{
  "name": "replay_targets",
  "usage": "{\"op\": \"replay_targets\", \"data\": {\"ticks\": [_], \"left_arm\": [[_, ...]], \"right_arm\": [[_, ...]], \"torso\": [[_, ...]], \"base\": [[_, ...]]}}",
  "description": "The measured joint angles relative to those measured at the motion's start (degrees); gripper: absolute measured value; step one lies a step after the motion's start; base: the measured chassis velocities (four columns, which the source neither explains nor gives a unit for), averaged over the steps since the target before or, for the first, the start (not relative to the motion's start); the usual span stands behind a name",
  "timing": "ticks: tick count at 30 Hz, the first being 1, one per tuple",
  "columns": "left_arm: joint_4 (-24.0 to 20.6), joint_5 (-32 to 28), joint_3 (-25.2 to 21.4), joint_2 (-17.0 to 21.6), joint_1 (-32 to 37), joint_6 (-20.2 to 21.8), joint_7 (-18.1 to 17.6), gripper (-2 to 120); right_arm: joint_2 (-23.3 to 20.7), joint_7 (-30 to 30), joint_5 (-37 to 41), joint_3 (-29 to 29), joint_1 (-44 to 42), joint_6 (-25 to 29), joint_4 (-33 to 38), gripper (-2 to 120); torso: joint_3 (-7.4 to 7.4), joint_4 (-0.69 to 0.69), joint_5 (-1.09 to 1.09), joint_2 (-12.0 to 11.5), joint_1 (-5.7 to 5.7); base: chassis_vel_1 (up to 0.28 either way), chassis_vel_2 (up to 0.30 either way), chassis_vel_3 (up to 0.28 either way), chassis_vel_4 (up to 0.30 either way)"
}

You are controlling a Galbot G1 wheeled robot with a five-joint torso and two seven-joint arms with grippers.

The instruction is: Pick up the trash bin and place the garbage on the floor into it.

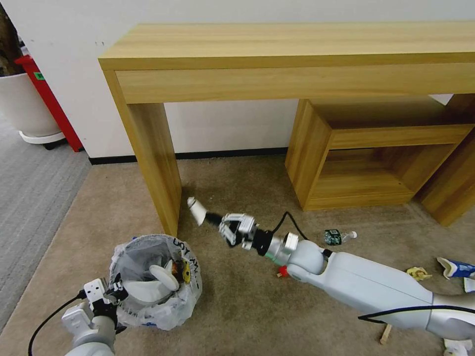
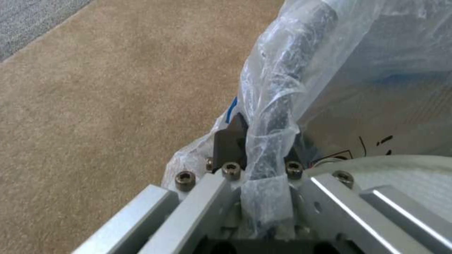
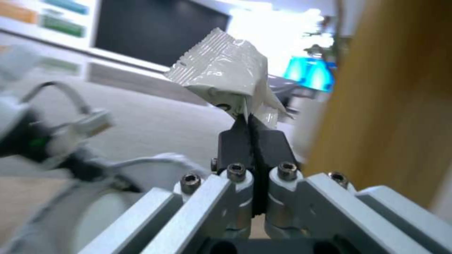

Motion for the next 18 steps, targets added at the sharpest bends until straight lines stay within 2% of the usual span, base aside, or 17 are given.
{"op": "replay_targets", "data": {"ticks": [9,18], "left_arm": [[-0.7,0.0,0.0,-0.4,0.0,0.2,0.0,0],[-1.3,0.0,-0.1,-0.9,0.0,0.3,0.0,0]], "right_arm": [[3.9,-0.4,-1.9,-12.4,5.9,0.3,-3.8,0],[9.4,1.1,-3.3,-17.1,7.3,0.0,-9.5,0]], "torso": [[0.00,-0.01,-0.01,0.0,0.00],[0.00,-0.01,-0.01,0.0,0.00]], "base": [[0.000,0.000,0.000,0.000],[0.000,0.000,0.000,0.000]]}}
